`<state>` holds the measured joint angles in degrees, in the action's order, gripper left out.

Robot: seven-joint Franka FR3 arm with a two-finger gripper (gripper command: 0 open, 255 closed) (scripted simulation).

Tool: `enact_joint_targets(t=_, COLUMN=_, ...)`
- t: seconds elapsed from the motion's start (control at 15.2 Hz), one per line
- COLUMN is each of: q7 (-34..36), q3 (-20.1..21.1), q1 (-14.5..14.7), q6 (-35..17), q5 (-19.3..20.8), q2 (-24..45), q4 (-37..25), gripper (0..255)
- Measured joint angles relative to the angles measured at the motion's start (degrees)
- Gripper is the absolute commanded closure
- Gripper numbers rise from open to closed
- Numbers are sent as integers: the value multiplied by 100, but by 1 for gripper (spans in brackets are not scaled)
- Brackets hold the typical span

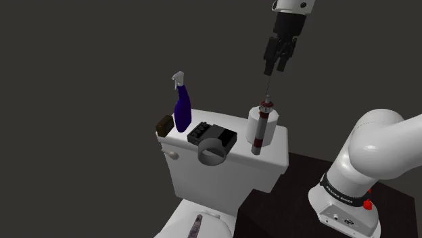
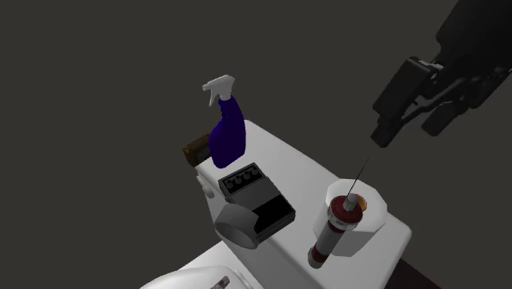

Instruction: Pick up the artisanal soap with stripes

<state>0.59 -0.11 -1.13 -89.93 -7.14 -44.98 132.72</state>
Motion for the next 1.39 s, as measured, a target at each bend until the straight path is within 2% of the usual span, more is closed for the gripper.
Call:
enact_joint_targets(t=0.2, q7=317, q3=195, q1=-26, q6=-129, q5=-97, q2=51, q4=65, gripper=0)
enact_joint_targets(t=0.59, q7=1912, q3=1145, q1=-152, q6=-721, q5=-505, q2=584, q4=48, gripper=0)
enact_joint_targets(t=0.79, q7=2752, q3=1636, q1=-262, q6=-1066, q5=-619, q2=1080, q4=-139, gripper=0)
enact_joint_targets(t=1.06, q7=3909, q3=2274, q1=-444, q6=-1502, q5=-615, q2=1851, q4=-501, gripper=0)
enact_joint_targets(t=1.39, q7=5380, q3=2932, q1=-696, q6=-1884, q5=-291, q2=2917, q4=-1126, gripper=0)
